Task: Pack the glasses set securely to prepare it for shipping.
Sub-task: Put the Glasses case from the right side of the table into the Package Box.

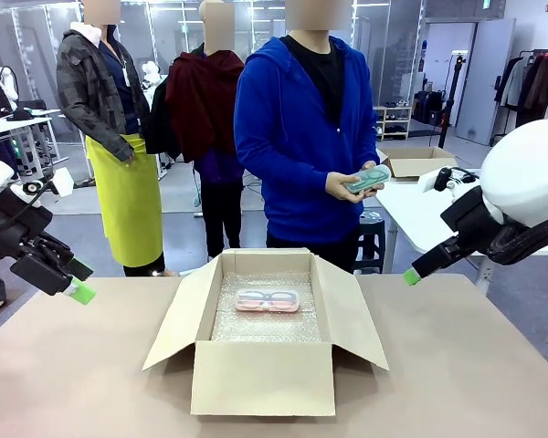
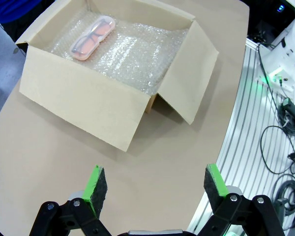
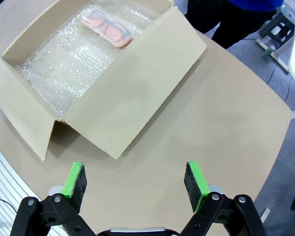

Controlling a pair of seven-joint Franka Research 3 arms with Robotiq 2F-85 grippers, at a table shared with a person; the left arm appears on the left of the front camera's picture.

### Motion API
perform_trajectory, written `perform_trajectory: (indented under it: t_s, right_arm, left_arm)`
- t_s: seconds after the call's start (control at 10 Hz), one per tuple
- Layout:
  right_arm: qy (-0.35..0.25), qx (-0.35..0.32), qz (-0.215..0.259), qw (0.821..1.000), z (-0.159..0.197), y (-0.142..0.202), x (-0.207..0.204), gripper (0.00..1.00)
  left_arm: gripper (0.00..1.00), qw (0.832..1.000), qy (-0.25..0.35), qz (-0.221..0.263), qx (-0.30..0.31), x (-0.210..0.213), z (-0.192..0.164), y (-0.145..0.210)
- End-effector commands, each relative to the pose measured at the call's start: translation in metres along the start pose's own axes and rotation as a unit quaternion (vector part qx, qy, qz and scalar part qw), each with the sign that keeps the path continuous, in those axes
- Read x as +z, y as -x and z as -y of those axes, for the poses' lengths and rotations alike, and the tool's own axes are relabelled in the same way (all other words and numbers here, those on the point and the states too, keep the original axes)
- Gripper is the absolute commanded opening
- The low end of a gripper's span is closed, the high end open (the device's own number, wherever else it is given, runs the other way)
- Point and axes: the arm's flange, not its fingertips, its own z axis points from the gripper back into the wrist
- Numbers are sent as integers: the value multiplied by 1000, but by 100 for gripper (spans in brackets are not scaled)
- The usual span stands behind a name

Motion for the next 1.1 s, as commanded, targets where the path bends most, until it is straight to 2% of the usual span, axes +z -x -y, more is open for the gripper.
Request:
perform_trajectory:
  t_s: [0.0,1.0]
  right_arm:
    - [0,0,0,1000,0,0,0,100]
    - [0,0,0,1000,0,0,0,100]
  left_arm:
    - [100,1000,11,7,-9,3,-1,0]
    - [100,1000,11,7,-9,3,-1,0]
